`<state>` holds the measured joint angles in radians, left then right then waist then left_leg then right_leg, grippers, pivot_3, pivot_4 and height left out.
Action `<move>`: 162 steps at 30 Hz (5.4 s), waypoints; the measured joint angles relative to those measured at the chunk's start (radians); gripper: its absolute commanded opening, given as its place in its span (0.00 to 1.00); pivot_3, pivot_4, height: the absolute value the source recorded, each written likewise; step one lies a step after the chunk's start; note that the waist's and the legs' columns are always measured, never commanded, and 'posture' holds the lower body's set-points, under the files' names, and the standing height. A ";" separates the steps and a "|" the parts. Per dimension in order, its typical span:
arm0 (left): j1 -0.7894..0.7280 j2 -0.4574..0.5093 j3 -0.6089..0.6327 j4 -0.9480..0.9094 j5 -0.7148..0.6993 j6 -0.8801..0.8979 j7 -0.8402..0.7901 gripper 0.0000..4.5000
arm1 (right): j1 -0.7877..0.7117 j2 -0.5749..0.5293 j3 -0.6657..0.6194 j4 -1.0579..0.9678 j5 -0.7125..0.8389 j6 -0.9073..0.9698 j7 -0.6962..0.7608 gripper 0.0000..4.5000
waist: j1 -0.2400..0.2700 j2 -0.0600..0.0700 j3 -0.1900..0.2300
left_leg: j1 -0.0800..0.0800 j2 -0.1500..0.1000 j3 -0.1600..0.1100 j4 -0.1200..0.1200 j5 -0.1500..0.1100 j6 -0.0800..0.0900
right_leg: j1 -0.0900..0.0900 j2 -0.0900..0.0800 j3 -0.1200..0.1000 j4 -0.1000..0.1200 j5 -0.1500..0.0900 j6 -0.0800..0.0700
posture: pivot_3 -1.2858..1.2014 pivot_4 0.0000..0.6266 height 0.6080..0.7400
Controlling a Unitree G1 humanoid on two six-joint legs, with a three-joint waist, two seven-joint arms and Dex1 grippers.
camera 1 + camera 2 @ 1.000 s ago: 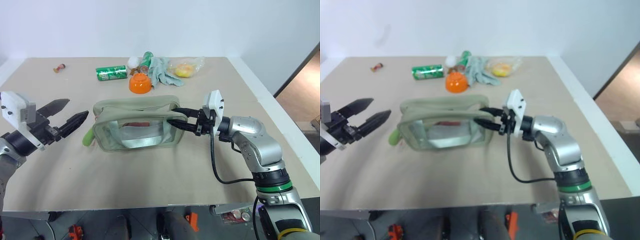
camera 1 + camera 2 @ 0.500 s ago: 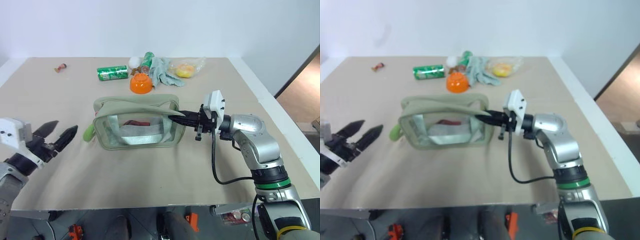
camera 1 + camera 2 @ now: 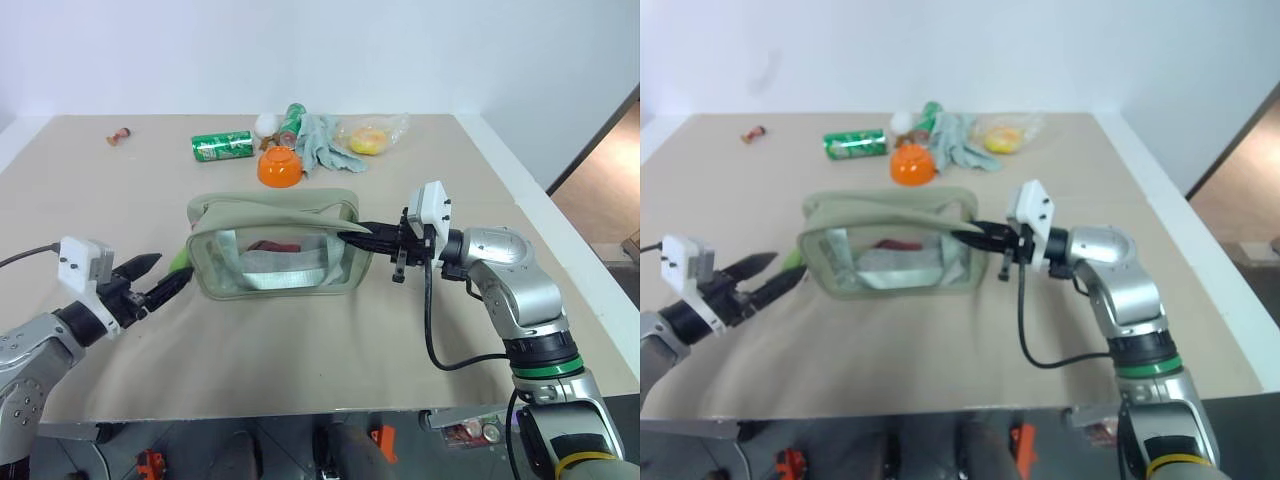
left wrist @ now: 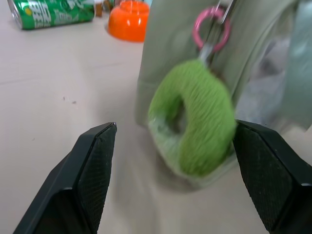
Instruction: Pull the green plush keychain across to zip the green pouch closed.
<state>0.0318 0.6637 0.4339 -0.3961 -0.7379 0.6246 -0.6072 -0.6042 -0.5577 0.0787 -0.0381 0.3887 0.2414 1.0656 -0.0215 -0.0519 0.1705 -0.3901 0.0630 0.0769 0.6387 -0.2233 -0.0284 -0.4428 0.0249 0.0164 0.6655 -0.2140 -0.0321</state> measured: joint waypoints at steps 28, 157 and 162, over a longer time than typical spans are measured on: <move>-0.320 0.116 0.016 0.058 0.015 -0.085 -0.062 0.01 | 0.007 -0.025 0.000 -0.017 -0.003 0.000 0.000 0.00 | 0.001 0.000 0.000 | -0.001 0.000 0.000 0.000 0.000 0.000 | 0.000 -0.002 0.000 -0.001 0.000 0.001 | 0.52 0.24 1.00; -0.153 0.056 -0.144 -0.178 -0.064 -0.048 -0.127 0.00 | -0.156 -0.072 -0.004 0.222 -0.022 -0.124 0.073 0.00 | -0.003 0.001 0.001 | 0.001 -0.001 0.000 0.001 0.000 -0.001 | 0.000 0.002 0.002 0.000 0.001 0.001 | 0.52 0.24 1.00; -0.152 0.079 -0.143 -0.179 -0.073 -0.071 -0.130 0.00 | -0.292 -0.073 0.028 0.362 -0.021 -0.165 0.132 0.00 | -0.002 0.001 0.001 | 0.001 0.000 0.000 0.000 0.000 0.000 | 0.000 0.003 0.001 0.000 0.000 -0.001 | 0.52 0.24 1.00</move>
<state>-0.1200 0.7424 0.2914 -0.5748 -0.8108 0.5535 -0.7368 -0.8962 -0.6307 0.1065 0.3237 0.3675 0.0765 1.1976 -0.0240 -0.0513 0.1711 -0.3896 0.0635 0.0770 0.6386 -0.2230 -0.0289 -0.4426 0.0275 0.0176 0.6657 -0.2136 -0.0327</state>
